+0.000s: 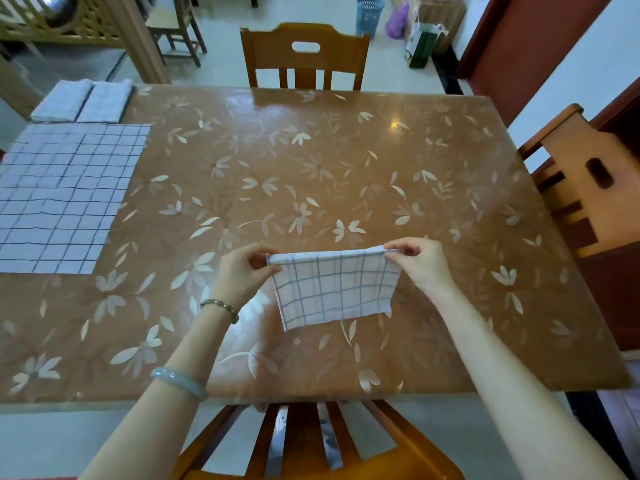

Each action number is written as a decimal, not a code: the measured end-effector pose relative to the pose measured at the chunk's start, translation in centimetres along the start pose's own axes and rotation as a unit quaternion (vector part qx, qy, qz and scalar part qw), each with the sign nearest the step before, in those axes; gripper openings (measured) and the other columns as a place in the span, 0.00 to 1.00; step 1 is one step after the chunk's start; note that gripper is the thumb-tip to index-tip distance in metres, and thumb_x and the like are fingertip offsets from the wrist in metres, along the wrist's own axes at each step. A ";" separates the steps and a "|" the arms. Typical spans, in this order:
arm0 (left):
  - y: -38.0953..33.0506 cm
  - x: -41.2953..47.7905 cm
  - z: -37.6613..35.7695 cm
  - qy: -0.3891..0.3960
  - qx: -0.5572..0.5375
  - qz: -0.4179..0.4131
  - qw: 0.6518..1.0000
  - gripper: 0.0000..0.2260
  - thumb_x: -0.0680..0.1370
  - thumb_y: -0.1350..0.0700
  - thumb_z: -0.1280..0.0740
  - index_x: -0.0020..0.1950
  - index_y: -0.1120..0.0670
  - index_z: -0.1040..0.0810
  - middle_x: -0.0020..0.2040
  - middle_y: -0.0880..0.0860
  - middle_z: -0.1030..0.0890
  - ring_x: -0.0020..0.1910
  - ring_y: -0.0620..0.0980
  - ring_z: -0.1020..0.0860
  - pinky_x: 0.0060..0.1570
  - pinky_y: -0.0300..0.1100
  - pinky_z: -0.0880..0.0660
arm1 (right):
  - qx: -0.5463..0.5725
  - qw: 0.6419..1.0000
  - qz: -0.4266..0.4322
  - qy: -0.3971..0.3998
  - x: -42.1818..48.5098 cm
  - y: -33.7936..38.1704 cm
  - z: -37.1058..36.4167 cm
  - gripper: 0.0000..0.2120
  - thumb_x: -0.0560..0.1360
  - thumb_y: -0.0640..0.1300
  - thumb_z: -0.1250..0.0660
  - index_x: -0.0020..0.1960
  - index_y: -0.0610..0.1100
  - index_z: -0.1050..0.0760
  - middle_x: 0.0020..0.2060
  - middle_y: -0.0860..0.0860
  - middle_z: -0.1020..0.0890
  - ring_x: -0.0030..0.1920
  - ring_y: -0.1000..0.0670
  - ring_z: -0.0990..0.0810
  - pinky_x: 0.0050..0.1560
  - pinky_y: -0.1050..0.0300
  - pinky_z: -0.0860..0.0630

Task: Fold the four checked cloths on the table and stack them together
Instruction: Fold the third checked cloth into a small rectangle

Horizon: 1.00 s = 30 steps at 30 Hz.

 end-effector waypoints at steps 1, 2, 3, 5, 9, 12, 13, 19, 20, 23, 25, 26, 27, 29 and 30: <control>-0.3 0.0 0.5 -0.008 0.014 -0.008 1.000 0.10 0.69 0.60 0.24 0.49 0.53 0.16 0.41 0.51 0.16 0.43 0.48 0.18 0.48 0.37 0.23 | -0.003 1.000 0.008 -0.005 0.0 0.4 0.2 0.06 0.69 0.33 0.27 0.44 0.41 0.17 0.36 0.53 0.18 0.36 0.67 0.24 0.41 0.76 0.31; -0.7 0.0 0.9 -0.014 0.025 -0.017 0.999 0.09 0.70 0.59 0.24 0.49 0.53 0.16 0.41 0.50 0.16 0.42 0.47 0.19 0.47 0.35 0.24 | -0.003 1.000 0.014 -0.010 -0.1 0.8 0.4 0.06 0.69 0.33 0.27 0.43 0.41 0.17 0.36 0.52 0.18 0.36 0.66 0.23 0.40 0.75 0.31; -1.0 0.0 1.3 -0.019 0.039 -0.028 0.999 0.08 0.70 0.58 0.25 0.49 0.53 0.16 0.40 0.49 0.17 0.41 0.46 0.20 0.45 0.33 0.26 | -0.003 1.000 0.019 -0.015 -0.1 1.1 0.5 0.06 0.69 0.33 0.27 0.43 0.41 0.17 0.37 0.50 0.17 0.36 0.66 0.23 0.40 0.75 0.31; -1.8 0.0 1.9 -0.022 0.072 -0.063 0.995 0.04 0.72 0.56 0.26 0.45 0.54 0.15 0.37 0.48 0.20 0.38 0.45 0.23 0.40 0.32 0.29 | -0.007 0.999 0.027 -0.018 -0.2 1.7 0.7 0.05 0.69 0.34 0.27 0.42 0.42 0.17 0.38 0.49 0.17 0.36 0.64 0.24 0.40 0.74 0.31; -2.3 0.1 3.2 0.022 0.050 -0.081 0.995 0.07 0.75 0.54 0.29 0.39 0.54 0.20 0.41 0.51 0.24 0.40 0.45 0.24 0.45 0.37 0.29 | -0.054 0.998 0.016 0.037 -0.4 2.5 1.4 0.03 0.71 0.40 0.27 0.41 0.46 0.18 0.50 0.51 0.24 0.51 0.55 0.25 0.52 0.67 0.31; -2.4 0.1 3.8 0.069 -0.073 -0.040 0.994 0.14 0.78 0.52 0.35 0.34 0.54 0.31 0.35 0.51 0.30 0.36 0.47 0.29 0.43 0.45 0.26 | -0.010 0.994 0.004 0.108 -0.8 3.7 1.7 0.04 0.74 0.43 0.29 0.40 0.49 0.20 0.52 0.55 0.22 0.54 0.54 0.23 0.57 0.58 0.29; -2.4 0.2 3.8 0.069 -0.104 -0.028 0.992 0.15 0.79 0.51 0.36 0.34 0.53 0.35 0.34 0.50 0.32 0.36 0.48 0.30 0.42 0.50 0.24 | 0.001 0.993 0.003 0.117 -0.8 4.1 1.7 0.05 0.75 0.43 0.31 0.40 0.49 0.21 0.47 0.56 0.20 0.49 0.56 0.22 0.52 0.60 0.28; -1.0 1.6 1.9 0.031 -0.076 0.023 0.996 0.13 0.81 0.54 0.38 0.39 0.58 0.34 0.35 0.54 0.29 0.34 0.50 0.28 0.33 0.47 0.26 | 0.030 0.997 -0.034 0.064 0.4 2.7 0.1 0.03 0.74 0.41 0.30 0.41 0.43 0.21 0.34 0.52 0.20 0.31 0.63 0.24 0.34 0.68 0.28; 0.0 1.9 1.3 0.027 -0.065 0.036 0.997 0.13 0.80 0.53 0.37 0.39 0.59 0.32 0.35 0.55 0.27 0.34 0.51 0.28 0.34 0.48 0.26 | 0.023 0.996 -0.054 0.063 0.7 1.8 -0.5 0.03 0.73 0.41 0.29 0.41 0.44 0.21 0.34 0.52 0.19 0.32 0.61 0.23 0.35 0.67 0.28; 3.6 2.8 -1.1 0.022 -0.018 0.092 0.995 0.13 0.78 0.51 0.35 0.43 0.60 0.27 0.36 0.55 0.24 0.35 0.51 0.27 0.38 0.50 0.25 | -0.008 0.989 -0.125 0.083 1.6 -1.6 -2.9 0.04 0.72 0.41 0.29 0.43 0.40 0.20 0.35 0.49 0.20 0.36 0.53 0.22 0.37 0.61 0.27; 5.6 3.4 -3.0 0.037 0.000 0.126 0.991 0.12 0.77 0.50 0.35 0.45 0.59 0.25 0.39 0.56 0.21 0.36 0.51 0.25 0.40 0.50 0.24 | -0.040 0.982 -0.162 0.087 2.2 -4.3 -4.6 0.06 0.71 0.41 0.28 0.44 0.38 0.20 0.37 0.45 0.19 0.39 0.49 0.22 0.41 0.57 0.27; 6.6 3.5 -3.9 0.050 0.010 0.144 0.988 0.12 0.77 0.49 0.35 0.46 0.58 0.25 0.41 0.56 0.20 0.36 0.51 0.24 0.38 0.47 0.24 | -0.056 0.979 -0.178 0.086 2.5 -5.5 -5.4 0.06 0.70 0.42 0.28 0.43 0.39 0.19 0.38 0.45 0.18 0.42 0.47 0.21 0.44 0.55 0.26; 7.3 3.6 -4.5 0.060 0.017 0.163 0.985 0.11 0.78 0.48 0.34 0.49 0.57 0.24 0.43 0.56 0.20 0.36 0.49 0.24 0.35 0.43 0.25 | -0.070 0.976 -0.192 0.080 2.8 -6.8 -6.0 0.05 0.70 0.43 0.28 0.41 0.41 0.19 0.39 0.45 0.18 0.44 0.46 0.20 0.46 0.54 0.25; 8.8 3.6 -5.5 0.073 -0.001 0.187 0.980 0.11 0.77 0.52 0.32 0.54 0.57 0.24 0.46 0.56 0.20 0.36 0.48 0.22 0.33 0.37 0.26 | -0.096 0.972 -0.202 0.068 3.0 -8.4 -7.0 0.04 0.69 0.44 0.28 0.40 0.43 0.19 0.38 0.48 0.18 0.44 0.47 0.20 0.43 0.57 0.26; 9.4 3.6 -5.7 0.077 -0.010 0.190 0.979 0.11 0.75 0.55 0.30 0.55 0.57 0.24 0.46 0.56 0.19 0.37 0.48 0.21 0.35 0.37 0.24 | -0.109 0.972 -0.200 0.063 3.1 -8.8 -7.2 0.04 0.70 0.43 0.28 0.40 0.42 0.19 0.37 0.49 0.19 0.43 0.48 0.21 0.39 0.59 0.28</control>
Point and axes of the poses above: each hand's wrist, its own x-axis towards the middle knuckle, its own z-axis out of the back of the hand, y = z × x, the point moved 4 cm from there along x, towards the middle knuckle
